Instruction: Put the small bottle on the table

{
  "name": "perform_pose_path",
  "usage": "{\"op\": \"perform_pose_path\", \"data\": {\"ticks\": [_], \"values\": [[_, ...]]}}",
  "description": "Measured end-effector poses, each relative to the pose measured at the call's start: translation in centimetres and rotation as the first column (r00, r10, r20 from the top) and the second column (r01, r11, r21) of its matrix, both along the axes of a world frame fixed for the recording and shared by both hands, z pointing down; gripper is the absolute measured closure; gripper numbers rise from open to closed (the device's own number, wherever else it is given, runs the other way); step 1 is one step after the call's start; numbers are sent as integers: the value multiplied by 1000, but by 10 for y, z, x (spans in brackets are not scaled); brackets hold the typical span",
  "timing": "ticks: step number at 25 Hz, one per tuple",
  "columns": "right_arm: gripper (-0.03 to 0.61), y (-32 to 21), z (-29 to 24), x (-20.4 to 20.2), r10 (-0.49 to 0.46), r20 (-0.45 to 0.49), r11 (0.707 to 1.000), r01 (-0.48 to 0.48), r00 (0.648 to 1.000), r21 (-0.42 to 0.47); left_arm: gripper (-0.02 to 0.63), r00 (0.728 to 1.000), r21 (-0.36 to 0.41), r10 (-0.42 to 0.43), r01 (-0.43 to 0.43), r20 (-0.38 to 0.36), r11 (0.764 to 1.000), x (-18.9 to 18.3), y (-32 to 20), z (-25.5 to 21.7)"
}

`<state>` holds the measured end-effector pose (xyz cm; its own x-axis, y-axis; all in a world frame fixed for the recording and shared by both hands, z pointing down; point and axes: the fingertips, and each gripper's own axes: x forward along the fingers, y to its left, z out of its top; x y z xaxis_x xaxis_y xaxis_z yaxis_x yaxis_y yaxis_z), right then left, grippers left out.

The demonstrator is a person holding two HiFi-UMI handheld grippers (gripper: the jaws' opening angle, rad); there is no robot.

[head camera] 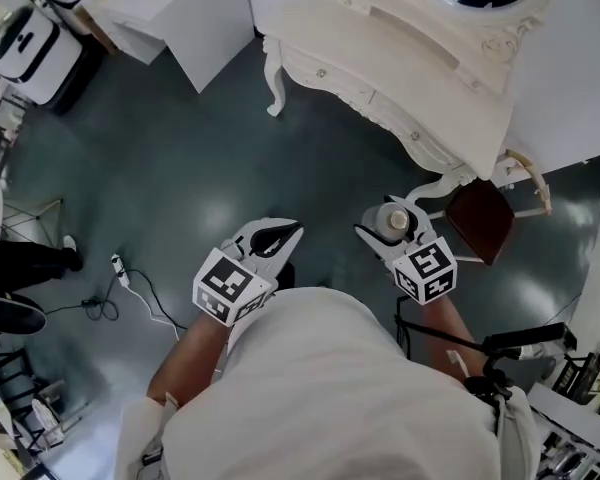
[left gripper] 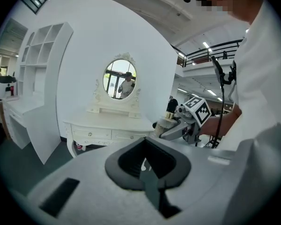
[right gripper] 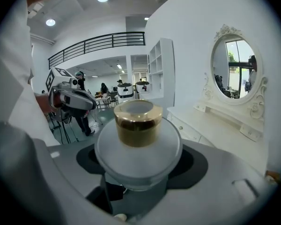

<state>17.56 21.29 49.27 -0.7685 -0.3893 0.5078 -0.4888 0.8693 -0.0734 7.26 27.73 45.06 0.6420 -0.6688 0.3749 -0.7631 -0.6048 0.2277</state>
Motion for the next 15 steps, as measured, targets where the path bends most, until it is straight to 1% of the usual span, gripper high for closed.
{"op": "perform_pose_path", "data": {"ticks": [3,7,10,12,15], "values": [[241,-58,-7,-38,40,-11,999,-40,999,-13,611,999,-4,51,-51,-7,999,-39,-60,-8],[241,-133,-17,-82,100,-14,995,-100,995,-1,611,992,9,124,-124,7,992,-88,-130,-16],[241,-179,-18,-113,155,-6,988,-155,988,6,611,988,12,155,-155,14,988,-127,-168,-13],[241,-207,-19,-131,178,-7,984,-178,984,20,611,987,16,161,-162,16,987,-150,-190,-12],[241,-239,-19,-150,199,-17,980,-199,980,17,611,987,15,160,-160,0,987,-174,-210,-11]]}}
